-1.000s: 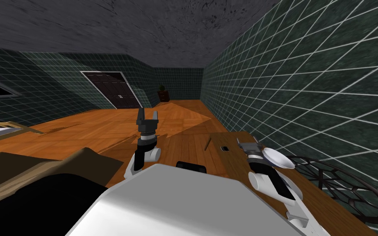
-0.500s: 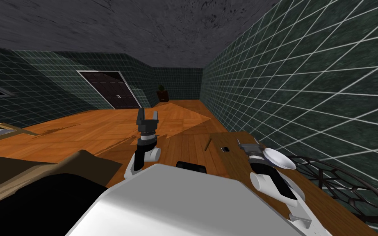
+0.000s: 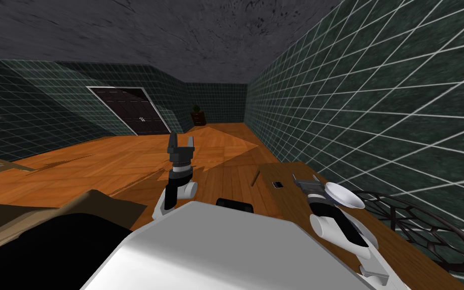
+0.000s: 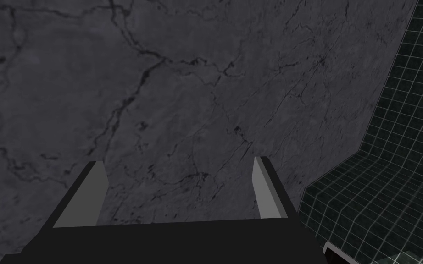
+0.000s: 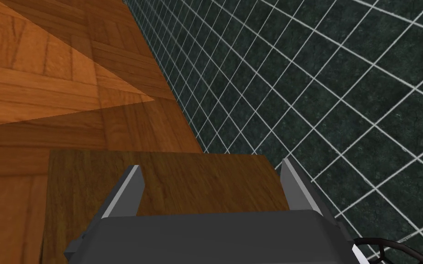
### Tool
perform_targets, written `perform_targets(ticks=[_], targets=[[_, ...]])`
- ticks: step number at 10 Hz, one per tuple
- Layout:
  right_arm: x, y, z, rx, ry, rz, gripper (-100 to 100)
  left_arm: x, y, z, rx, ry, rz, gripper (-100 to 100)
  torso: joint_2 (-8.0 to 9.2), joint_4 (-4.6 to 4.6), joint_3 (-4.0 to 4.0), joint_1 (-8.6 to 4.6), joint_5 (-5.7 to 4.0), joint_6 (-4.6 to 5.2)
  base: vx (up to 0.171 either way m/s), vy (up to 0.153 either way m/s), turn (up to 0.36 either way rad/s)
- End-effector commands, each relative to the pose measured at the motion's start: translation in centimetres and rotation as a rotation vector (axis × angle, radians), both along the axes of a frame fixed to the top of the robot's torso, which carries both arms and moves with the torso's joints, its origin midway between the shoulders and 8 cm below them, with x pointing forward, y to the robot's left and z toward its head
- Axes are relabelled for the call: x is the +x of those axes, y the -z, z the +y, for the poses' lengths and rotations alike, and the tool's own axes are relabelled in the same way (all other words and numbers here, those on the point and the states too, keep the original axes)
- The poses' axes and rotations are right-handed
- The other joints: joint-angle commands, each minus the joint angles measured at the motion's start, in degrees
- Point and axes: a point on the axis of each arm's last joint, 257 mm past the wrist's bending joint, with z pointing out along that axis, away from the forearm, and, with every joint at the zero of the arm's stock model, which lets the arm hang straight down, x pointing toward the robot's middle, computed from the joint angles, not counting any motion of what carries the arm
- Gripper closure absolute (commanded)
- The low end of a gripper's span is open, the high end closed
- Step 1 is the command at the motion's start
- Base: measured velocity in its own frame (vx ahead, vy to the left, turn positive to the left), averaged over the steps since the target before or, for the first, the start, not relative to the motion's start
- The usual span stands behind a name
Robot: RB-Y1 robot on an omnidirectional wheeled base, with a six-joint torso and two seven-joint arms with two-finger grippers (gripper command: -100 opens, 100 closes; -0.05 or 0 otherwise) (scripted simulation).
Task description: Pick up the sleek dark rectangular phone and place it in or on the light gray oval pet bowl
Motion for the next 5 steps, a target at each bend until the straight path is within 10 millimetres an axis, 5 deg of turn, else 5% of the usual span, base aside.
perform_targets(ticks=[1, 2, 4, 5], targets=[[0.2, 0.1, -0.2, 0.047, 0.007, -0.005, -100, 0.0, 0.0, 0.0, 0.000, 0.000, 0.000, 0, 0.00, 0.00, 0.00, 0.00, 0.00, 0.00, 0.027, 0.025, -0.003], [-0.3, 2.0, -1.2, 0.094, 0.029, 0.041, -100, 0.0, 0.0, 0.0, 0.000, 0.000, 0.000, 0, 0.05, 0.01, 0.03, -0.04, -0.01, -0.01, 0.048, 0.033, -0.053], [-0.3, 2.0, -1.2, 0.141, 0.036, 0.027, -100, 0.0, 0.0, 0.0, 0.000, 0.000, 0.000, 0, -0.03, -0.01, -0.02, -0.04, -0.01, 0.00, 0.050, 0.022, -0.017], [-1.0, 3.9, -2.1, 0.190, 0.062, 0.075, -100, 0.0, 0.0, 0.0, 0.000, 0.000, 0.000, 0, 0.02, 0.00, 0.01, -0.08, -0.01, -0.01, 0.057, 0.031, -0.047]])
